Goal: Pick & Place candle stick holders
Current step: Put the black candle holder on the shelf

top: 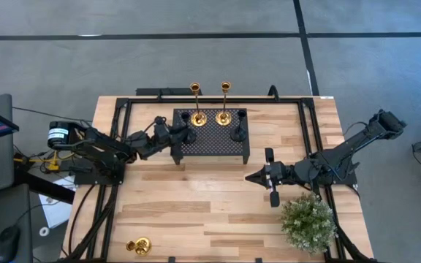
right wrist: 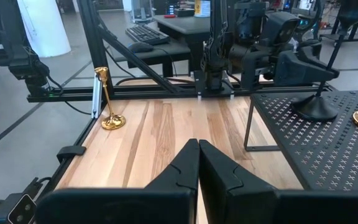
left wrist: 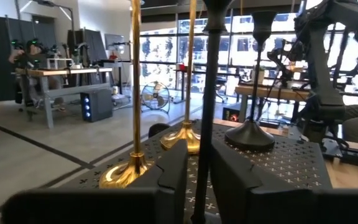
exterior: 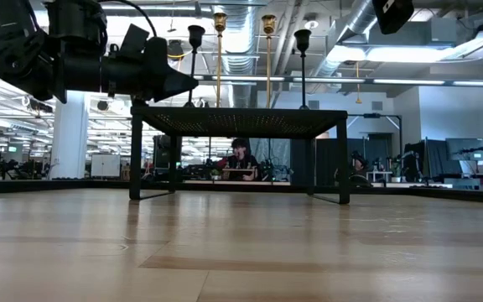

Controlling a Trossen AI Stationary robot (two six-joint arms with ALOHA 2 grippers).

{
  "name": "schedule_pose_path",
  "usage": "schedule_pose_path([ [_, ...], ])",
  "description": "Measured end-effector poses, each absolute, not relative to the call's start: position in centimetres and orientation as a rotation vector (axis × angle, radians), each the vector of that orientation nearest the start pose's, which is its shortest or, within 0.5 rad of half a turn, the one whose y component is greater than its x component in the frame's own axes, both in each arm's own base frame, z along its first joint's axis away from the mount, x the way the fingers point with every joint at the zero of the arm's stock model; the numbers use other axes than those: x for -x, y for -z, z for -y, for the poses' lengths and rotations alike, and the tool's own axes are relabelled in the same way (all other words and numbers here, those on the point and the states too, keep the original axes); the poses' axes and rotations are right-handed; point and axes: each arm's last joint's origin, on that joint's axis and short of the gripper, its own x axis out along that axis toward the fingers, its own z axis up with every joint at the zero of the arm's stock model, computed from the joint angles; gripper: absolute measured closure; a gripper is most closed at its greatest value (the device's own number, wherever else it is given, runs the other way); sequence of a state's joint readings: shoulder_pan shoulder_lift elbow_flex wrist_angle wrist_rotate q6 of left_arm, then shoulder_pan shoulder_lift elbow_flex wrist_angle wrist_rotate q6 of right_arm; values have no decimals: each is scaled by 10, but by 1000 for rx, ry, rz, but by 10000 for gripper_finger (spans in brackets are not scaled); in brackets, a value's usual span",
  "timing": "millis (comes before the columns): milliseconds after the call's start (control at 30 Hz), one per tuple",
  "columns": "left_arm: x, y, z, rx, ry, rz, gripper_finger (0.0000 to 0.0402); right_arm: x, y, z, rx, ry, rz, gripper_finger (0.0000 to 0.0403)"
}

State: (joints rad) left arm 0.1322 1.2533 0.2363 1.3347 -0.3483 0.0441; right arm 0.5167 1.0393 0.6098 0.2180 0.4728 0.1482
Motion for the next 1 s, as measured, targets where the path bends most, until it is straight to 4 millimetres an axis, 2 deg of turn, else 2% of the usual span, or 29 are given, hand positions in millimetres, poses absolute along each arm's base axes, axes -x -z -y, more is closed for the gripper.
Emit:
schedule_pose_path([
  [267, -203, -207, -40, 5, -579, 305, 313, -202, -264, -100, -49, -30, -189, 403],
  [1000, -203, -208, -40, 35, -572, 323, 301, -202, -264, -100, -49, -30, -189, 403],
])
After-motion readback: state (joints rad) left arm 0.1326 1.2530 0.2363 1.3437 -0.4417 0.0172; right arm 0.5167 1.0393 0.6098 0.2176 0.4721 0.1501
